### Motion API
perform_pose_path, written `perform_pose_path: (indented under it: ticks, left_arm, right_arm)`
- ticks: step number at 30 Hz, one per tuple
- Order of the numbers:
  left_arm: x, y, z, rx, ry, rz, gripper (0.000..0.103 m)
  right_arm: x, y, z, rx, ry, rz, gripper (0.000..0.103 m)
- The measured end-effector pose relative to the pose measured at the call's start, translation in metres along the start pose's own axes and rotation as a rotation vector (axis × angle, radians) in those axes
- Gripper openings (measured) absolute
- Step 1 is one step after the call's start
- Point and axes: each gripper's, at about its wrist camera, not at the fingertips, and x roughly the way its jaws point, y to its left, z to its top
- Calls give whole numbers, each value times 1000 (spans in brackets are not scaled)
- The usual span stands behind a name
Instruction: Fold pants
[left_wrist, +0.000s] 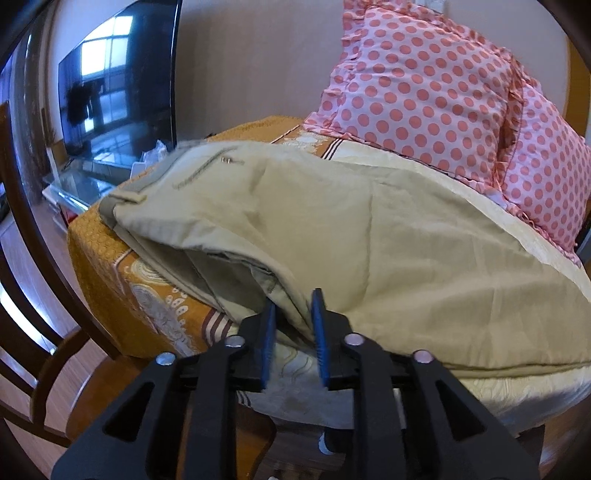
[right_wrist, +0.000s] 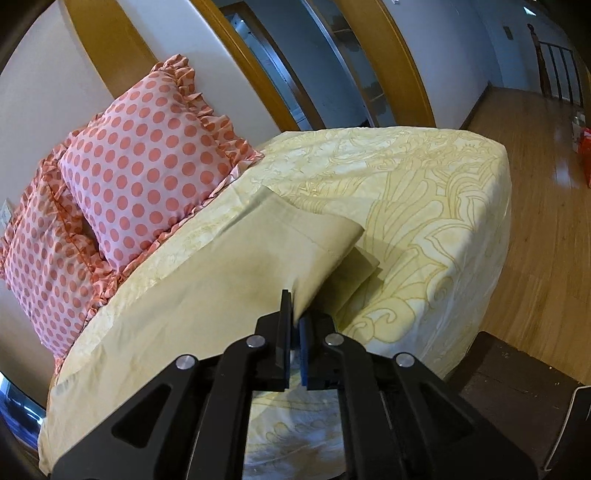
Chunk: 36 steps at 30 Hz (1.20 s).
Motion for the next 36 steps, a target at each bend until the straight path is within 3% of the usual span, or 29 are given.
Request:
perform_pose_path:
  ticks: [1,2,3,4,6,8,11,14,17,20,21,25,29,31,36]
  left_arm:
    - [-6,1,-2,11,-13,22,47]
    - [-11,4,-3,19,-29,67,76]
    - [-18,6,-4,26,-57,107,84]
    - [-29,10,-6,36,-100,149,86]
    - [-42,15,-5,45,-142,190,86]
    - [-53,16,4,38,-193,191,86]
    - [-54,0,24,70,-226,82,88]
    - [-30,-23,41,114,-193,-25,88]
    - [6,-36,45,152,-118,-22,88]
    - [36,-36,33,171,-17,13,88]
    - [42,-34,27,167,10,14,88]
    - [37,-30,8,195,-49,18,89]
    - [37,-28,6,190,-60,19,91]
    - [36,-27,5,191,-67,21,92]
    - [39,-30,7,189,-73,22,94]
  right_arm:
    - [-3,0,0,-13,-3,-11,18]
    - [-6,1,0,-22,-7,-24,25]
    - [-13,-1,0,-33,-23,-54,53]
    - [-20,-2,0,-37,-47,-96,69]
    - [-34,-5,1,-43,-109,-157,69]
    - [-43,-1,5,-74,-162,-156,65]
    - [-36,29,8,-183,-144,-17,65]
    - [-17,58,1,-280,-91,61,65]
    - [8,78,-10,-378,-28,69,65]
    - [21,74,-23,-404,45,21,65]
    - [16,73,-28,-419,23,27,65]
    - [-1,68,-42,-500,4,-21,65]
    - [-24,33,-22,-297,-116,-44,72]
    - [-24,5,-5,-173,-125,-87,72]
    - [-7,-12,4,-162,-98,-151,71]
